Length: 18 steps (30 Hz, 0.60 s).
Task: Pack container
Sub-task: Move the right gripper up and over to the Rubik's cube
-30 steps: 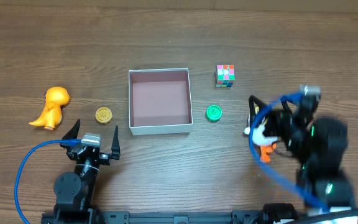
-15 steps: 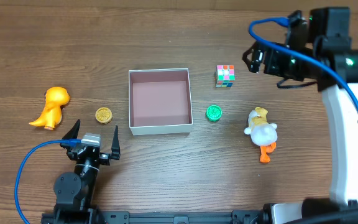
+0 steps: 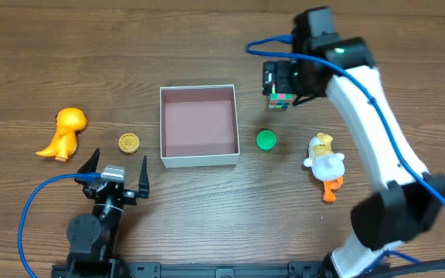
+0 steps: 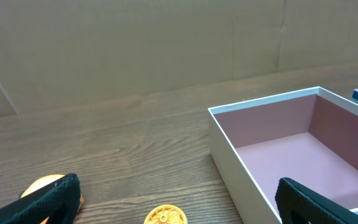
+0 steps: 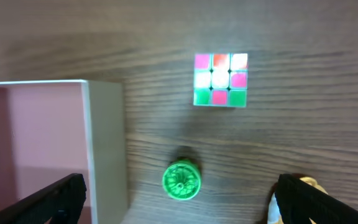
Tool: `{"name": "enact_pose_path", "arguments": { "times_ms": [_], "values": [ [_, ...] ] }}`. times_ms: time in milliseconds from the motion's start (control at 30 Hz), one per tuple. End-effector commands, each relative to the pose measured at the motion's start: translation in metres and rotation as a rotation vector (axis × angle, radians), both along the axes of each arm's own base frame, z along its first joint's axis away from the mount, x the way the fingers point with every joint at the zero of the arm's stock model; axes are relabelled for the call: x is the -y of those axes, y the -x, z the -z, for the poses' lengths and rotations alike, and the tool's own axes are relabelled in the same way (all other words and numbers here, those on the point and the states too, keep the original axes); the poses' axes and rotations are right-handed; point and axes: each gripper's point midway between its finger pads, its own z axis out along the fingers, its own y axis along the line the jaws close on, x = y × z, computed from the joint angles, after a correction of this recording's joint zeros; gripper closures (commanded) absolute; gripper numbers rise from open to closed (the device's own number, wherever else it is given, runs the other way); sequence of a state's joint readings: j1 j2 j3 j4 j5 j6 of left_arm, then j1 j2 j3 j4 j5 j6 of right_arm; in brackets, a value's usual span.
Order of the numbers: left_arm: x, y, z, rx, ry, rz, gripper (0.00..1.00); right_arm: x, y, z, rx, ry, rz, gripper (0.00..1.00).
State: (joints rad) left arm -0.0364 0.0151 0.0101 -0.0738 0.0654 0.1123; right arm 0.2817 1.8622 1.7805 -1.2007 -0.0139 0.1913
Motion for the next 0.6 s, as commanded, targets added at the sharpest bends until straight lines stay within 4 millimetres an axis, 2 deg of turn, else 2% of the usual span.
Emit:
{"name": "enact_pose_path", "arguments": {
  "times_ms": [0, 100, 267, 367, 567],
  "values": [
    [-0.004, 0.000, 0.000, 0.008, -0.016, -0.019, 0.00, 0.012, -0.012, 0.015, -0.018, 0.056, 0.047, 0.00],
    [-0.004, 0.000, 0.000, 0.008, -0.016, -0.019, 0.00, 0.020, -0.015, 0.030, -0.051, 0.065, 0.066, 0.00],
    [-0.004, 0.000, 0.000, 0.008, -0.016, -0.019, 0.00, 0.019, -0.026, 0.027, -0.010, 0.050, 0.069, 0.00],
    [-0.004, 0.000, 0.000, 0.008, -0.016, -0.019, 0.00, 0.016, -0.038, 0.029, 0.035, 0.068, -0.010, 0.00],
    [-0.004, 0.000, 0.000, 0.006, -0.016, -0.019, 0.00, 0.017, -0.049, 0.056, 0.015, 0.108, -0.061, 0.00]
  ]
}}
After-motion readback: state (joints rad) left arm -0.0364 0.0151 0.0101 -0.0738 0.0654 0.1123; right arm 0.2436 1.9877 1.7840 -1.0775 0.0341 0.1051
